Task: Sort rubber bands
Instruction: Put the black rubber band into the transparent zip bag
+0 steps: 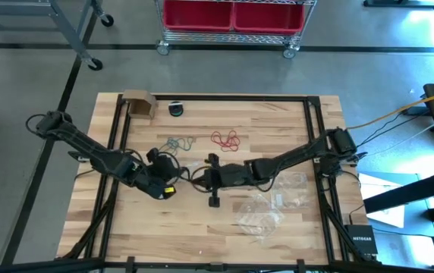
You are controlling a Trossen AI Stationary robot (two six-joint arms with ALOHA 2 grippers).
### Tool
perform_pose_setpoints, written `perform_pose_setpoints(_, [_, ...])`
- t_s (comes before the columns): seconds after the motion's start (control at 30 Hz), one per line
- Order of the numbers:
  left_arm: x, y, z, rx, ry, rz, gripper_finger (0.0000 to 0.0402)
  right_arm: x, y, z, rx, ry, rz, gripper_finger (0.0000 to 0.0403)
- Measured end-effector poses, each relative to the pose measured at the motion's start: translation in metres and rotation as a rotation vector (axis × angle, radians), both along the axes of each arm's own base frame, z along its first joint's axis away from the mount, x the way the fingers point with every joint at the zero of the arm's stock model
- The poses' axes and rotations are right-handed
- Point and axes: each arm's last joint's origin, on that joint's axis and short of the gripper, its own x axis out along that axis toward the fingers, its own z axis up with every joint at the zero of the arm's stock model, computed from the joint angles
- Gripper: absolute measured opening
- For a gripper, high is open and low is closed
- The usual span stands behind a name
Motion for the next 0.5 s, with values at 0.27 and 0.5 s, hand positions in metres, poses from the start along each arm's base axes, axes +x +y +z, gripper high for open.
perform_pose_setpoints(0.27, [-0.008, 0.003, 0.012, -0.050, -0.042, -0.022, 0.0001, 0.015, -0.023, 0.029, 0.022, -0.383, 0.092, 0.0001])
perform_pose_setpoints(0.5, [-0.008, 0.003, 0.014, -0.063, -0.051, -0.028, 0.0001, 0.028, -0.047, 0.019, -0.009, -0.532, 0.131, 0.0001])
